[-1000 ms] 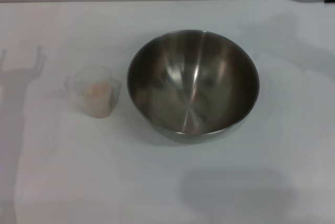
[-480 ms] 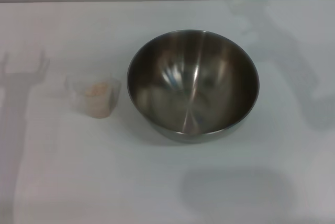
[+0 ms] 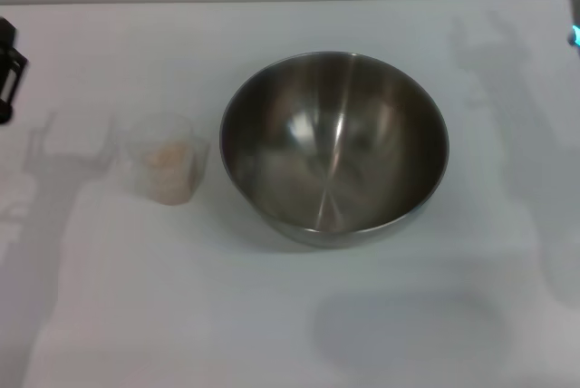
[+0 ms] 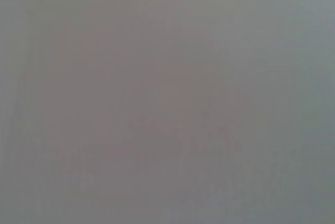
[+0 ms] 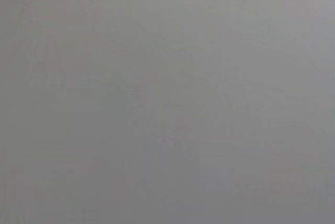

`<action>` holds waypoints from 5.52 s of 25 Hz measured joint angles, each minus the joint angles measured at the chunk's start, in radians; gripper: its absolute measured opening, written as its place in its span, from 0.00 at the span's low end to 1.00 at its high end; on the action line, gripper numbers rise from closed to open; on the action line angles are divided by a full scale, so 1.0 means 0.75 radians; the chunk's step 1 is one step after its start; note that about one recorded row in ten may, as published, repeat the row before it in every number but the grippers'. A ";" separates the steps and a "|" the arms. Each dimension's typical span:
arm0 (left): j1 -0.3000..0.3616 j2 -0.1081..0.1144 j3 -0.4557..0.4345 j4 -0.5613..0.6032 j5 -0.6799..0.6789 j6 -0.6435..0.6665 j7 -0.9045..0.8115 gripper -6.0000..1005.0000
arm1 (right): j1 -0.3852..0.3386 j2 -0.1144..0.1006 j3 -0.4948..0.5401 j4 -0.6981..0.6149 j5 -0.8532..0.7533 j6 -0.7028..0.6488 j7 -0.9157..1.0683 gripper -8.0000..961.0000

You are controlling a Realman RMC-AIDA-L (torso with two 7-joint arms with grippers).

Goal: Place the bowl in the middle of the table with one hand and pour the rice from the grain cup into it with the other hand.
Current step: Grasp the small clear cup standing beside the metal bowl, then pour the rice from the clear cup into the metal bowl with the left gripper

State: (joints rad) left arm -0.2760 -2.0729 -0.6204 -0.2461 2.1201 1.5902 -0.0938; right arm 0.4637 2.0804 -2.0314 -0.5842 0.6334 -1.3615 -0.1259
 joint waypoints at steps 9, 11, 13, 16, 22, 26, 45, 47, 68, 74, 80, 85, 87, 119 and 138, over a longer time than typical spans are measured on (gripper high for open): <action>0.055 -0.003 0.190 0.048 0.000 -0.096 0.022 0.86 | 0.010 -0.010 0.097 0.318 0.000 -0.146 0.331 0.55; 0.057 -0.002 0.208 0.049 0.000 -0.144 0.022 0.86 | 0.005 -0.010 0.105 0.339 0.000 -0.149 0.331 0.55; 0.054 -0.003 0.236 0.049 0.000 -0.267 0.024 0.86 | 0.004 -0.010 0.115 0.362 0.000 -0.150 0.332 0.55; 0.044 -0.004 0.255 0.042 0.001 -0.345 0.040 0.86 | 0.010 -0.012 0.124 0.386 0.000 -0.152 0.334 0.55; 0.038 -0.005 0.295 0.034 0.002 -0.385 0.053 0.86 | 0.020 -0.017 0.127 0.413 0.000 -0.146 0.335 0.55; 0.031 -0.006 0.306 0.034 0.002 -0.420 0.055 0.86 | 0.023 -0.018 0.127 0.418 0.000 -0.145 0.336 0.55; -0.066 -0.001 0.245 0.054 -0.012 -0.576 0.093 0.86 | 0.030 -0.019 0.125 0.421 0.001 -0.141 0.330 0.55; -0.071 -0.001 0.224 0.054 -0.013 -0.578 0.092 0.86 | 0.036 -0.019 0.125 0.421 0.001 -0.137 0.327 0.55; -0.104 -0.007 0.201 0.035 -0.004 -0.633 0.089 0.42 | 0.095 -0.021 0.126 0.460 0.008 -0.073 0.322 0.55; -0.115 -0.008 0.200 0.028 -0.008 -0.647 0.078 0.20 | 0.097 -0.021 0.128 0.462 0.009 -0.073 0.322 0.55; -0.115 -0.006 0.198 0.016 -0.013 -0.638 0.077 0.05 | 0.098 -0.021 0.128 0.464 0.010 -0.074 0.322 0.55; -0.107 -0.008 0.142 -0.018 -0.014 -0.561 0.152 0.02 | 0.098 -0.021 0.128 0.464 0.010 -0.075 0.321 0.55; -0.110 -0.008 0.100 -0.039 -0.014 -0.517 0.238 0.02 | 0.098 -0.021 0.128 0.464 0.010 -0.079 0.321 0.55; -0.283 -0.010 0.352 -0.275 0.157 -0.398 2.555 0.04 | 0.131 -0.037 0.147 0.474 0.001 -0.076 0.303 0.55; -0.268 -0.010 0.331 -0.295 0.249 -0.387 2.779 0.04 | 0.153 -0.039 0.145 0.500 0.000 -0.074 0.303 0.55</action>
State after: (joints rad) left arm -0.4769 -2.0800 -0.3720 -0.4675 2.3072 1.3002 1.9900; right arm 0.5783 2.0509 -1.9231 -0.2090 0.6334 -1.4173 0.1012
